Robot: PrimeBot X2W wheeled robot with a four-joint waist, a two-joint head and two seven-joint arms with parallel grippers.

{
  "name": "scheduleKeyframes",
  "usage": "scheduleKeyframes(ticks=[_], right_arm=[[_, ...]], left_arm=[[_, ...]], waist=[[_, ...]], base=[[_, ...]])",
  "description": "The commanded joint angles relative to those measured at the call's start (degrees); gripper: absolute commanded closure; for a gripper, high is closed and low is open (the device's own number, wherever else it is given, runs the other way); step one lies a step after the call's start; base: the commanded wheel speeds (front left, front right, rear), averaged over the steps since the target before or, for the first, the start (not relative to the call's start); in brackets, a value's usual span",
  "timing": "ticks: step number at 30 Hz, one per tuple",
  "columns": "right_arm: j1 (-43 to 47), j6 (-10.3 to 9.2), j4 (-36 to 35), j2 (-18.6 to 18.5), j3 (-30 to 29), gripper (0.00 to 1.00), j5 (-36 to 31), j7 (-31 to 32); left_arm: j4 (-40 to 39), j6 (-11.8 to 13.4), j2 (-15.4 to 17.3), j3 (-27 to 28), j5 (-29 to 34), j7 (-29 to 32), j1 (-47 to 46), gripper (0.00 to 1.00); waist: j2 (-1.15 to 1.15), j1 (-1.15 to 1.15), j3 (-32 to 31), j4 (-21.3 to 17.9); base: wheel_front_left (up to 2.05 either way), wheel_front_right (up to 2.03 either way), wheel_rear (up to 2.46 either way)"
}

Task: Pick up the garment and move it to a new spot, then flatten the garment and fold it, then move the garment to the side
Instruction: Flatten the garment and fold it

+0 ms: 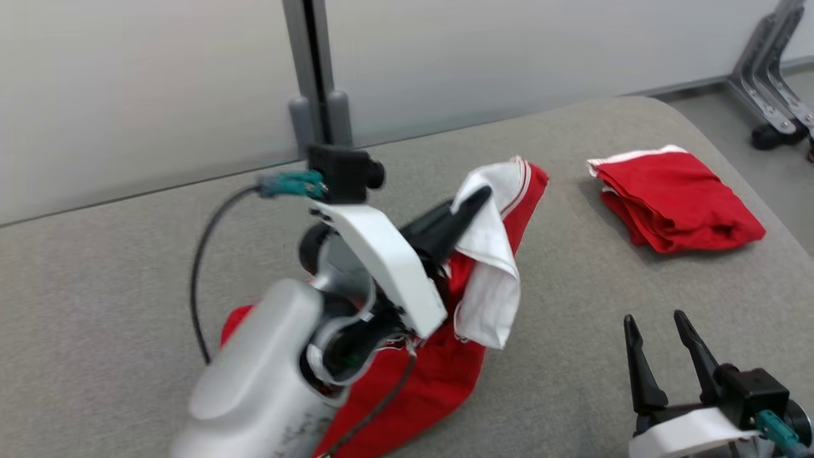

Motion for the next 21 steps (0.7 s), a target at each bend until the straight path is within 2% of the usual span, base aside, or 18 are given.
scheduleKeyframes(ticks=[1,6,7,8,9,10,16,21], right_arm=[[-1.46,-0.01,0.21,-0.27,0.63,0.00,0.58,-0.25],[-4.05,-0.01,0.69,-0.27,2.03,0.00,2.39,-0.25],[-4.27,-0.01,0.80,-0.29,2.01,0.00,2.68,-0.25],[-4.35,-0.01,0.91,-0.27,2.02,0.00,2.97,-0.25],[-4.48,-0.01,1.02,-0.26,2.02,0.00,3.18,-0.25],[-4.59,-0.01,1.12,-0.27,1.95,0.00,3.38,-0.25],[-4.76,-0.01,1.46,-0.26,1.38,0.00,3.43,-0.25],[-4.92,-0.01,1.44,-0.28,0.86,0.00,2.65,-0.25]], left_arm=[[1.90,1.02,-0.03,-3.39,-2.54,-3.53,-1.97,1.00],[11.69,4.56,0.22,-14.90,-7.50,-16.09,-6.55,1.00],[13.50,5.10,0.16,-16.91,-8.29,-18.73,-7.43,0.83],[14.91,5.46,-0.02,-19.15,-8.81,-20.86,-8.21,0.61],[15.99,5.85,-0.09,-21.36,-10.13,-22.70,-8.92,0.03],[16.53,6.00,-0.03,-23.23,-12.10,-24.21,-9.50,0.00],[15.83,6.37,0.12,-32.94,-20.77,-29.15,-13.49,0.00],[15.92,6.08,0.09,-36.57,-22.35,-33.09,-16.56,0.00]], waist=[[0.00,0.00,2.50,-2.74],[0.00,0.00,5.72,-6.03],[0.00,0.00,6.19,-6.42],[0.00,0.00,6.56,-6.72],[0.00,0.00,6.92,-6.93],[0.00,0.00,7.23,-7.02],[0.00,0.00,7.98,-5.69],[0.00,0.00,7.22,-3.93]], base=[[0.00,0.00,0.00],[0.00,0.00,0.00],[0.00,0.00,0.00],[0.00,0.00,0.00],[0.00,0.00,0.00],[0.00,0.00,0.00],[0.00,0.00,0.00],[0.00,0.00,0.00]])
